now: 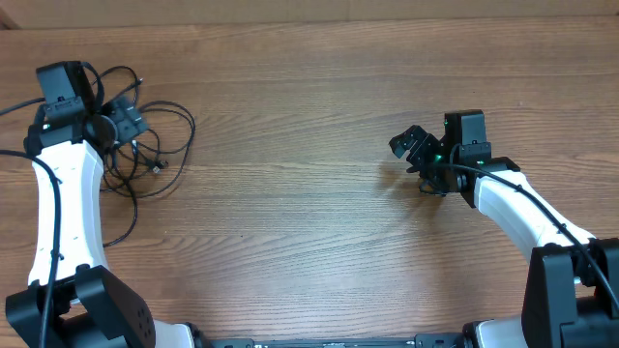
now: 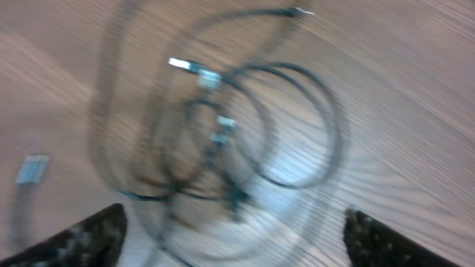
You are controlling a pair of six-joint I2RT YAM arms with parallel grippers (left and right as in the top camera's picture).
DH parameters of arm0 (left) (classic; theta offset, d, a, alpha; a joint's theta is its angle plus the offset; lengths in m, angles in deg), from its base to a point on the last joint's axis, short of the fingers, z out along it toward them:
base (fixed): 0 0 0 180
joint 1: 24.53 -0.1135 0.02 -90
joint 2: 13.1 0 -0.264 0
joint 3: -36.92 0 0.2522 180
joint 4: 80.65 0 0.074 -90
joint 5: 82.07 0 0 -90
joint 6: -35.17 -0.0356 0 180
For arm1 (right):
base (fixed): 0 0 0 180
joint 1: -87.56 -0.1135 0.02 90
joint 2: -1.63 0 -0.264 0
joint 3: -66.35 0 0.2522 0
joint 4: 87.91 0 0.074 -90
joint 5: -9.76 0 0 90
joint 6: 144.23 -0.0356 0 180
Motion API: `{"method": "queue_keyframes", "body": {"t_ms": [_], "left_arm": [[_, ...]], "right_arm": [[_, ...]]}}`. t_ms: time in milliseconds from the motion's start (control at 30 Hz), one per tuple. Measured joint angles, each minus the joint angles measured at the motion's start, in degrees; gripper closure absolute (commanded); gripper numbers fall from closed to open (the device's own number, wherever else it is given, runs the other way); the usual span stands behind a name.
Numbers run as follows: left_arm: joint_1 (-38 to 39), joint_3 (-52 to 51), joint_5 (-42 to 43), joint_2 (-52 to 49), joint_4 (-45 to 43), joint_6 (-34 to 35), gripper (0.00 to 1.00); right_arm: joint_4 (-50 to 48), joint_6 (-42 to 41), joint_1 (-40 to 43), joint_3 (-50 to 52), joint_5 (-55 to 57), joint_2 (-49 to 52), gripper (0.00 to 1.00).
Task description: Untangle cables
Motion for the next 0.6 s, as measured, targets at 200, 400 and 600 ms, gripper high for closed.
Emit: {"method": "queue_keyframes", "body": {"t_ms": [200, 400, 600], "left_arm": [[3.72, -0.50, 11.76, 0.00, 1.33, -1.99, 0.00], [10.32, -1.03, 15.76, -0.57, 7.17, -4.85, 0.00], [18.60, -1.07, 16.85, -5.53, 10.45, -6.08, 0.00]], "right_arm": [[0.00, 0.02, 0.00, 0.00, 0.02, 0.00, 0.00], [0.00, 0.02, 0.00, 0.00, -0.02, 0.00, 0.00], [0.00, 0.04, 0.00, 0.00, -0.02, 0.00, 0.00]]}}
